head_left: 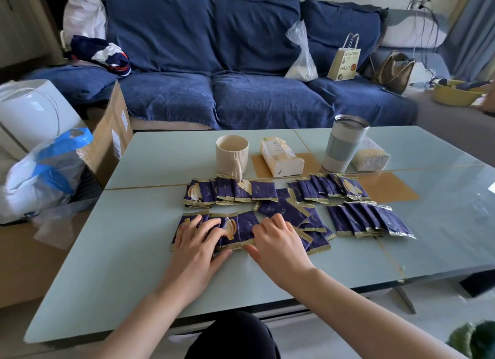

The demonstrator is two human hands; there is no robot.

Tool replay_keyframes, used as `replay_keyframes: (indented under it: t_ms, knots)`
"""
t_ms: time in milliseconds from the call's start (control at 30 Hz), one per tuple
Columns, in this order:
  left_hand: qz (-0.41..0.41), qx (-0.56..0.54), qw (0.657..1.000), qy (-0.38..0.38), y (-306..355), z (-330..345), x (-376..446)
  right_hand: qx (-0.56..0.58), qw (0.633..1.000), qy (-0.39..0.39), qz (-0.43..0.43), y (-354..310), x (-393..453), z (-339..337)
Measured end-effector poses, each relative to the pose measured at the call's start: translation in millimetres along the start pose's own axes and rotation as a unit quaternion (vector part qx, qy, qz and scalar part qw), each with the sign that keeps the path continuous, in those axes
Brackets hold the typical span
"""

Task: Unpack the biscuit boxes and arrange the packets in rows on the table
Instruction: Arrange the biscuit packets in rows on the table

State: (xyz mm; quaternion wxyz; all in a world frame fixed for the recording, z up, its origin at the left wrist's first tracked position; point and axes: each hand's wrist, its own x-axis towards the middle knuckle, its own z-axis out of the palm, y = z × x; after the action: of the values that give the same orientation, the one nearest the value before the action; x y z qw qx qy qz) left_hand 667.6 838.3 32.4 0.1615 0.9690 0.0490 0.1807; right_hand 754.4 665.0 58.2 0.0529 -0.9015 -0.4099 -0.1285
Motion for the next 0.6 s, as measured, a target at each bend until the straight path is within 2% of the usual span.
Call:
replay_keyframes:
  t_ms: [200, 333, 467, 533, 600]
  knots:
    - [0.006, 0.022, 1.000, -0.017, -1.5, -0.2, 2.1, 0.049, 0.998, -0.013, -0.049, 11.1, 2.6, 3.8]
    - [0.011, 0.042, 0.999, -0.033, -1.7, 0.1, 4.9, 0.044, 0.999, -0.013, -0.030, 42.7, 6.4, -8.2]
    - [0.002, 0.064, 0.997, -0.038, 0.8, -3.0, 4.7, 0.067, 0.989, -0.130, 0.031, 79.9, 18.2, -22.3]
    - [0.025, 0.066, 0.997, -0.022, 11.5, -5.1, 5.7, 0.066, 0.981, -0.179, 0.040, 89.7, 22.8, -27.0]
    - [0.071, 0.053, 0.996, -0.009, 28.5, -4.5, 8.2, 0.048, 0.980, -0.192, 0.028, 94.7, 24.9, -27.4]
